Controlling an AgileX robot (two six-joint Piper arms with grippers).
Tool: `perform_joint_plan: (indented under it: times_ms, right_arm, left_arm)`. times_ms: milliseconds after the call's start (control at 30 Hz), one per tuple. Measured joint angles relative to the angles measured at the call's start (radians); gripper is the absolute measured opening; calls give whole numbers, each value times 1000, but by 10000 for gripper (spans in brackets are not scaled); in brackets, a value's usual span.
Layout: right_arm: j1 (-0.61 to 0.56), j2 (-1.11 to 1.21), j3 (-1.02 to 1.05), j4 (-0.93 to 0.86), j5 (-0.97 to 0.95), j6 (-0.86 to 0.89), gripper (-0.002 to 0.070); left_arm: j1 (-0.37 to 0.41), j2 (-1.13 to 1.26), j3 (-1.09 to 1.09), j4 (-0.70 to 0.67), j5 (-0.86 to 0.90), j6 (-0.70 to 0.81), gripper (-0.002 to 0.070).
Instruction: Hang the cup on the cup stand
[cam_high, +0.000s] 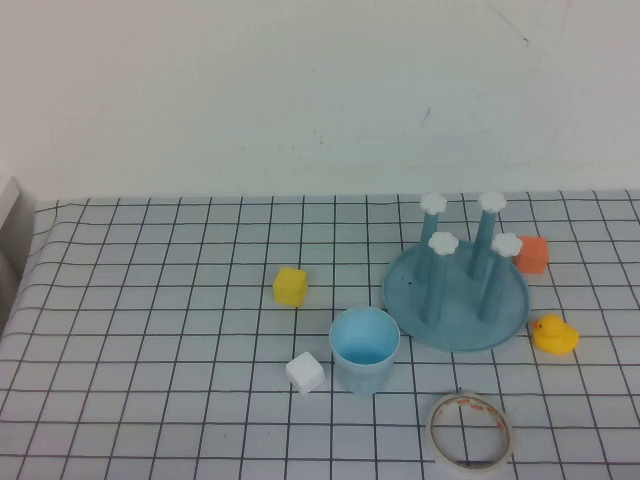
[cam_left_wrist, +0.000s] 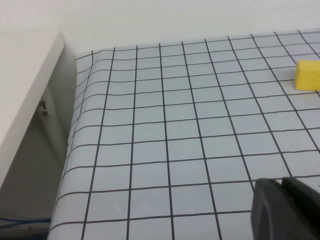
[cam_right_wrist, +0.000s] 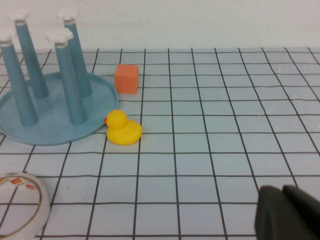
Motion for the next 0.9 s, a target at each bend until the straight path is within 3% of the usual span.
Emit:
perform_joint_plan:
  times_ms: [900]
  right_arm:
    - [0,0,0,-32,0,0,-1]
  left_arm:
    - [0,0,0,0,-1,0,-1]
